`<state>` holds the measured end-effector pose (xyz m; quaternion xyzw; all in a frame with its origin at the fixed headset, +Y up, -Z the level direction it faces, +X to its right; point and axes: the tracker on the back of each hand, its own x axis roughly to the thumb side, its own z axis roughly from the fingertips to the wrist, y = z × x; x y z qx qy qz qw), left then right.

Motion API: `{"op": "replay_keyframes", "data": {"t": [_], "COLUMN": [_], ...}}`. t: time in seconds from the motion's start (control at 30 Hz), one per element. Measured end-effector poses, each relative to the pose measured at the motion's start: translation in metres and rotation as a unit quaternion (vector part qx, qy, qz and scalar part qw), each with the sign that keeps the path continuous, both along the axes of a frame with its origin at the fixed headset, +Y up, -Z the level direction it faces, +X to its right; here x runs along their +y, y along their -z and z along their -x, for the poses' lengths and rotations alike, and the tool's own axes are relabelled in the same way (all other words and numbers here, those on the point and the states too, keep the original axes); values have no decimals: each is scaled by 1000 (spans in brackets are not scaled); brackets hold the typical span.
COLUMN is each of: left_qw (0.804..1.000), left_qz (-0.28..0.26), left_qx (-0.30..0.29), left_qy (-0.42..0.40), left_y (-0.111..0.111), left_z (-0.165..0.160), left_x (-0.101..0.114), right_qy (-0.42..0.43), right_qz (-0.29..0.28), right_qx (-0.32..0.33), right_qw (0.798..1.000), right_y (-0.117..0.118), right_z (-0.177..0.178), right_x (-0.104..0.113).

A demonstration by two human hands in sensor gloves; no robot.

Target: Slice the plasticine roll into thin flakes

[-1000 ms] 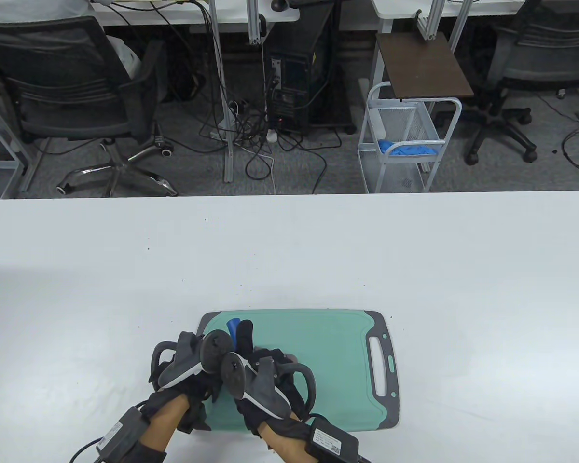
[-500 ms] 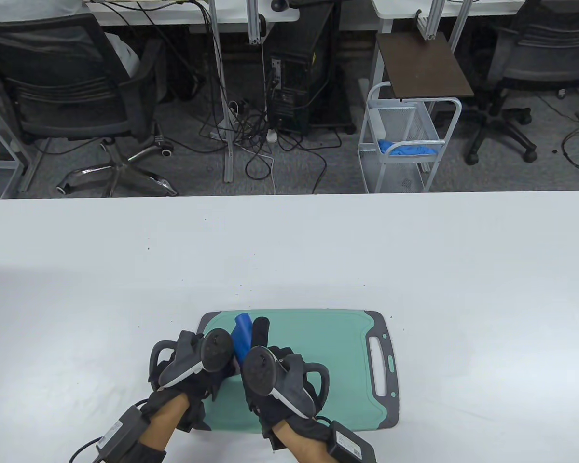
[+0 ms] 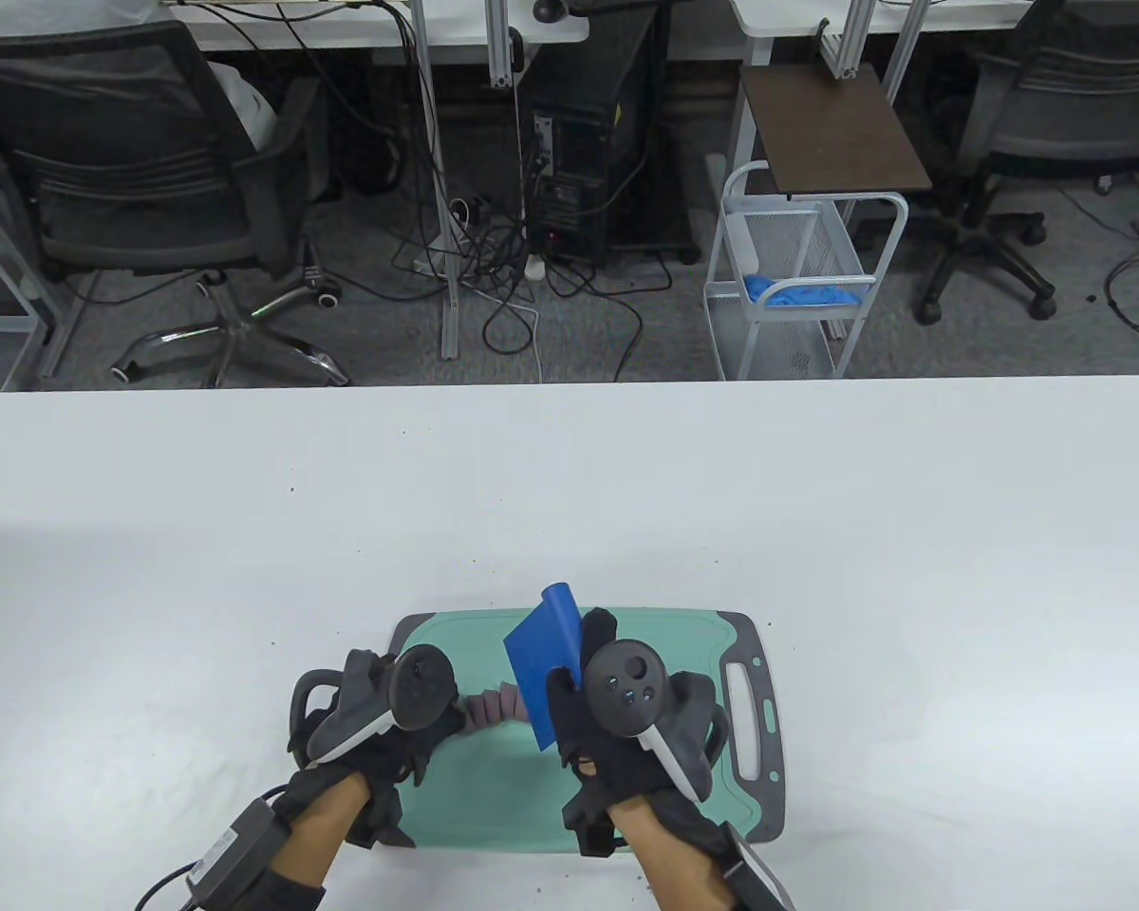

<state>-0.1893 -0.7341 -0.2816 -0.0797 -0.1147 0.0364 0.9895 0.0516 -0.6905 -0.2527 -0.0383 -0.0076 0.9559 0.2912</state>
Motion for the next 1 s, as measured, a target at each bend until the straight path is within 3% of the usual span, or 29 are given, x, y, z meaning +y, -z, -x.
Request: {"op": "replay_keyframes", "data": {"t": [0.33, 1.0], "left_qw": [1000, 999], "left_qz": [-9, -10], "left_qx": [15, 29], "left_qy": [-10, -15], "left_y": [2, 3], "left_z": [7, 14], "left_x": [1, 1], "right_qy": [18, -59], "right_qz": [34, 153], "right_qx": [-75, -150], "right_qw": [996, 975], "right_y": [14, 31], "right_z": [-47, -77], "right_x": [-14, -63]}}
